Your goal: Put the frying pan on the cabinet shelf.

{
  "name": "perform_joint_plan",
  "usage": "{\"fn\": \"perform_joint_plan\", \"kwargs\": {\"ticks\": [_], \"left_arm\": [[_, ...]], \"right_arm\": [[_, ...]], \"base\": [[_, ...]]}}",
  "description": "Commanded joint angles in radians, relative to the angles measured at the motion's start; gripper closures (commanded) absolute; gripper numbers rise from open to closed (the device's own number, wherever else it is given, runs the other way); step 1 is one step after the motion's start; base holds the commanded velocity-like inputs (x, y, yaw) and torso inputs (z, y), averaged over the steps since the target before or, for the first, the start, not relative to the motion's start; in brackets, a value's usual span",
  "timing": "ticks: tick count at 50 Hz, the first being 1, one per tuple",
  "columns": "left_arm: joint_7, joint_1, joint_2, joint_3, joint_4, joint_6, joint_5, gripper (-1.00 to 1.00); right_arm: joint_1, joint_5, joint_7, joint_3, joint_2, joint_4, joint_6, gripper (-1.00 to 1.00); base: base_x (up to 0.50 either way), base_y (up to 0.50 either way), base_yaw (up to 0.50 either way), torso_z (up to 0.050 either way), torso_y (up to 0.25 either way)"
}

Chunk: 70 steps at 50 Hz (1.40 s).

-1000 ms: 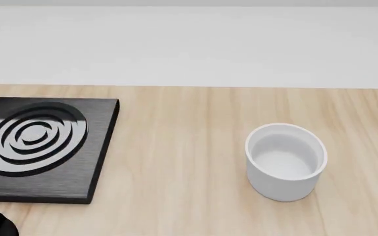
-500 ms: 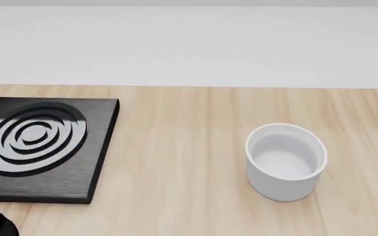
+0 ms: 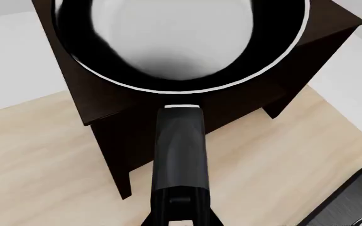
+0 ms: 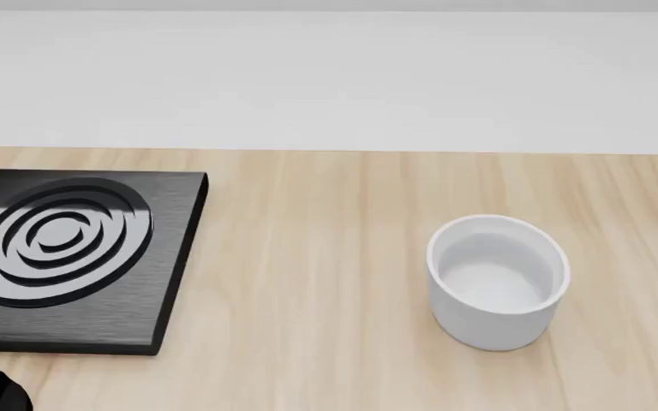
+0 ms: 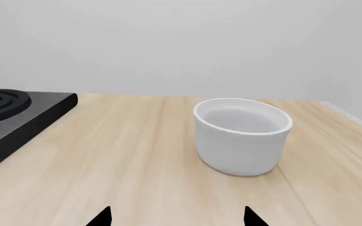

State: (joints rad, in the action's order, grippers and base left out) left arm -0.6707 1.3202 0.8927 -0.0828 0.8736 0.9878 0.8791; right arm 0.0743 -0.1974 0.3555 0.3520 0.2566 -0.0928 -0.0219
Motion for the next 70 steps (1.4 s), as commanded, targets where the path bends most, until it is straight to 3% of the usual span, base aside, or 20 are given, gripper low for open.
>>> {"fn": "perform_joint_plan", "kwargs": {"ticks": [1,26,27,52,61,70], "left_arm": [[-0.001,-0.002,0.012,0.018,-0.013,-0.026,-0.029,1.0],[0.012,-0.005,0.02,-0.001,-0.04,0.012,-0.031,1.0],[0.011,-0.004,0.021,-0.001,-0.042,0.014,-0.031,-1.0],[0.067,0.07,0.016,-0.056,-0.051,0.027,-0.062,-1.0],[0.081,0.115,0.032,-0.096,-0.166,0.086,-0.063,-1.0],[0.094,0.093,0.068,-0.066,-0.321,0.118,-0.005,-1.0]], "right_arm": [[-0.001,-0.003,0.0,-0.006,0.002,-0.013,0.016,-1.0],[-0.004,-0.01,0.011,0.003,0.01,-0.024,0.027,-1.0],[-0.005,-0.01,0.01,0.004,0.01,-0.022,0.026,-1.0],[-0.016,-0.015,0.009,0.012,0.013,0.011,0.001,-1.0],[-0.01,-0.017,0.018,0.015,0.018,-0.014,0.017,-1.0],[-0.012,-0.018,0.018,0.017,0.019,-0.003,0.007,-1.0]], "base": [[0.0,0.0,0.0,0.0,0.0],[0.0,0.0,0.0,0.0,0.001],[0.0,0.0,0.0,0.0,0.0],[0.0,0.0,0.0,0.0,0.0],[0.0,0.0,0.0,0.0,0.0],[0.0,0.0,0.0,0.0,0.0]]}}
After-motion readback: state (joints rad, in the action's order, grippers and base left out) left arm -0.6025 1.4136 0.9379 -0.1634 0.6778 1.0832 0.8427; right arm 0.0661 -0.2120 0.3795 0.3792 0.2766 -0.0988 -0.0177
